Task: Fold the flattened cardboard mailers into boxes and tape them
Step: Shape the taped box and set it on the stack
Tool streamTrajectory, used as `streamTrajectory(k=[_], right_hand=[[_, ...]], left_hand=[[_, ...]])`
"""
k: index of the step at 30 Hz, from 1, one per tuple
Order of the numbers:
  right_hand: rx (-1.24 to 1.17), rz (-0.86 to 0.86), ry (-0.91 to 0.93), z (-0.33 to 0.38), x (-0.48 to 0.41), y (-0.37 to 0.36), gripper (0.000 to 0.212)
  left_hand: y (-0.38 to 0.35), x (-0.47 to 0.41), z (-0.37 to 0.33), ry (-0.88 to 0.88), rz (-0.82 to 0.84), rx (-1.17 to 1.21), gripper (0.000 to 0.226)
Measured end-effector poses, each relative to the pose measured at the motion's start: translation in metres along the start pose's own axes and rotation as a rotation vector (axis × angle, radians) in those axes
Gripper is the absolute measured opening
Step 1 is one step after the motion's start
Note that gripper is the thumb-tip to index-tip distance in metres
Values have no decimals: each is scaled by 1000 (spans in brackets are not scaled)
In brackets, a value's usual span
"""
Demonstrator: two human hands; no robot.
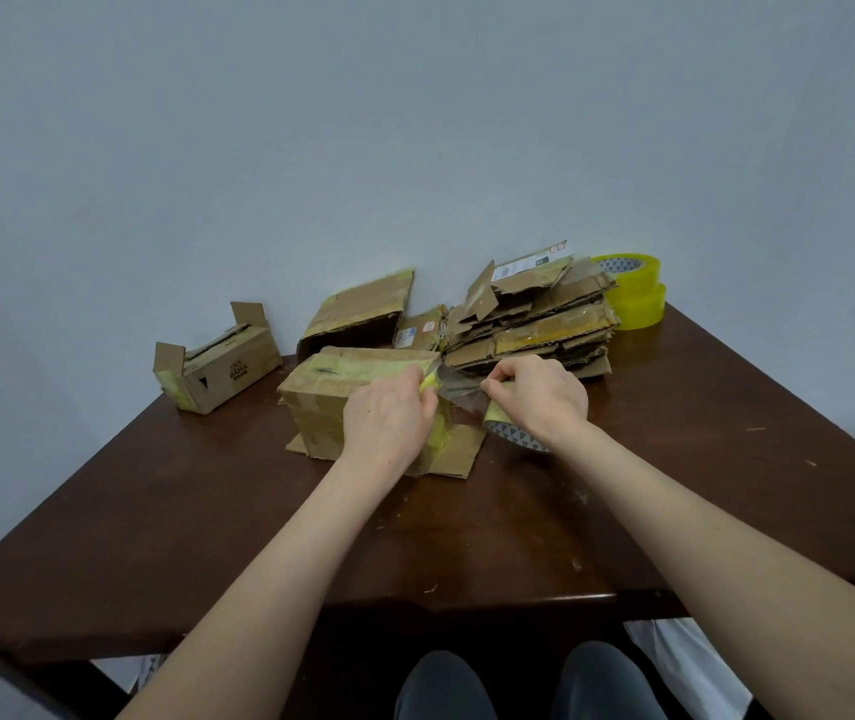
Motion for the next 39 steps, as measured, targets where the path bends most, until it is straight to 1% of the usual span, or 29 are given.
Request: streamTrajectory(k=[7,13,19,23,24,26,27,28,29,31,34,35,36,37,39], right_hand=[[24,-4,21,2,0,0,24],[3,-18,15,3,1,0,23],[-68,-25,-5,2,0,7,21],[-139,-95,-43,-19,-2,37,18],[-142,-115,-45,-25,-2,45,19],[-178,-159,-58,-36,-2,56,20],[-201,-178,-69,-41,-2,60,20],[-217,-193,-81,-46,-2,63,21],[-228,-204,-92,-50,-2,66,21],[-239,-230,-104,-56,-1,74,20],[-228,-271,-118,-68,1,89,20],[-220,-281,-123,-73,3,94,20],[-205,-290,-127,-78,4,98,20],[-185,-296,-130,-83,5,102,21],[-141,-307,-131,-92,6,108,21]], left_hand=[[0,-4,-1,13,-6,-19,26],[-5,-11,-6,2,41,-84,25],[-9,-13,-11,-34,91,-203,28],[-6,-8,-15,-56,152,-304,27],[-3,-4,-19,-69,129,-326,27],[9,8,-36,-125,-27,-313,28],[15,13,-47,-154,-110,-270,29],[17,16,-58,-177,-151,-209,30],[13,15,-68,-188,-141,-140,29],[-7,13,-88,-196,-28,-46,27],[-41,19,-118,-235,132,8,26],[-49,20,-124,-238,152,40,27],[-49,19,-129,-236,128,99,28],[-36,14,-132,-233,19,184,28],[4,3,-136,-238,-296,328,24]])
Point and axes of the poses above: each hand's wrist, its own x-axis away from the middle knuckle, its own y-axis out of the back of the hand, z = x × y, the point moved 9 cm from there along -x, towards the middle knuckle, and after that the axes turned 12 degrees about -x, right-handed, at the moved point
